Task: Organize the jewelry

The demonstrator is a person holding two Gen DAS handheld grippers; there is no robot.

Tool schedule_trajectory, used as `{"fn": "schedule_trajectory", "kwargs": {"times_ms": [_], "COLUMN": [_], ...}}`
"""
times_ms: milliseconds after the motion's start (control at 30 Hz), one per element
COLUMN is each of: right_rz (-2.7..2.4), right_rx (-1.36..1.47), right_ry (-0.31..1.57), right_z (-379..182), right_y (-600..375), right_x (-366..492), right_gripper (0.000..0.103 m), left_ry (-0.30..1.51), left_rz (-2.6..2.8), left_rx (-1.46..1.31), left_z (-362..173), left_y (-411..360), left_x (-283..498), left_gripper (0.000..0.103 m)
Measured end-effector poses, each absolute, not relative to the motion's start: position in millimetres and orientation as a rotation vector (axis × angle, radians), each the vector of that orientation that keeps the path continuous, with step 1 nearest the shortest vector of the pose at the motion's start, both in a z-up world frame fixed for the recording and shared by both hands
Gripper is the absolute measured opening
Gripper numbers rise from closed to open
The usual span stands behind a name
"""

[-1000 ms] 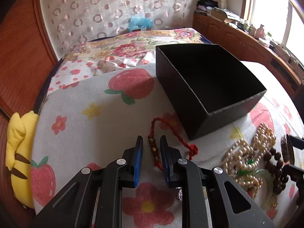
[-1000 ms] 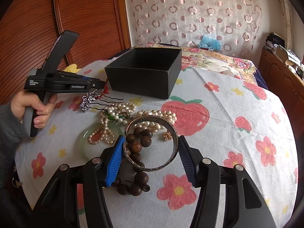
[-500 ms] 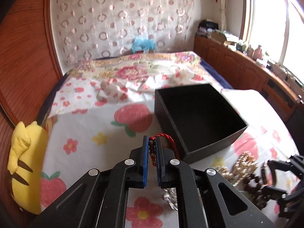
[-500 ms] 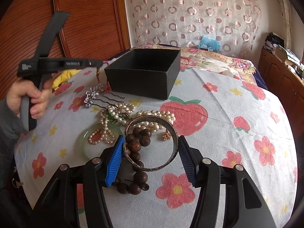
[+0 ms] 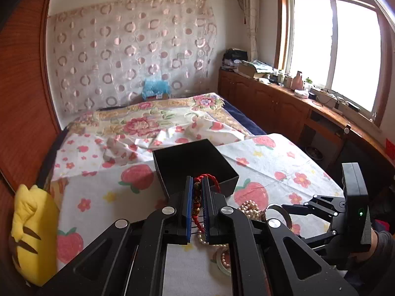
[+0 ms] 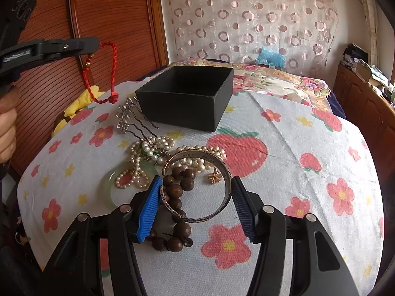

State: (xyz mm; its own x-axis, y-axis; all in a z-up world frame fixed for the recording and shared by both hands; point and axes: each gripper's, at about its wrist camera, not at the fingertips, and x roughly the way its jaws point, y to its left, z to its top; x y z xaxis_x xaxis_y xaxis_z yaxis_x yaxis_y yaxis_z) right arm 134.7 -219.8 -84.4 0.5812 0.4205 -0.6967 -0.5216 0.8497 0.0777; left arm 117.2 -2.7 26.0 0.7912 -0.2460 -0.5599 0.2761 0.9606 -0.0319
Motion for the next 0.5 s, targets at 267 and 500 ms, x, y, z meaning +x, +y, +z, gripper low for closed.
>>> {"fn": "schedule_trajectory", "kwargs": {"times_ms": [267,500], "right_rz": [0.559,0.574], "right_rx": [-0.146,-0.160], "right_ry": [0.757,0.724], "right_z": [-74,-56], "right_y": [-218,-209], "right_x": [143,171], "right_gripper": [0.059,0.059], "left_ry": [0.605,0.611], "left_rz": [-0.245,-0.239], "left_rx": [0.033,0.021], "left_z": [24,22], "left_y": [5,5], "left_x": [134,165], "left_gripper": [0.006,0.006]}}
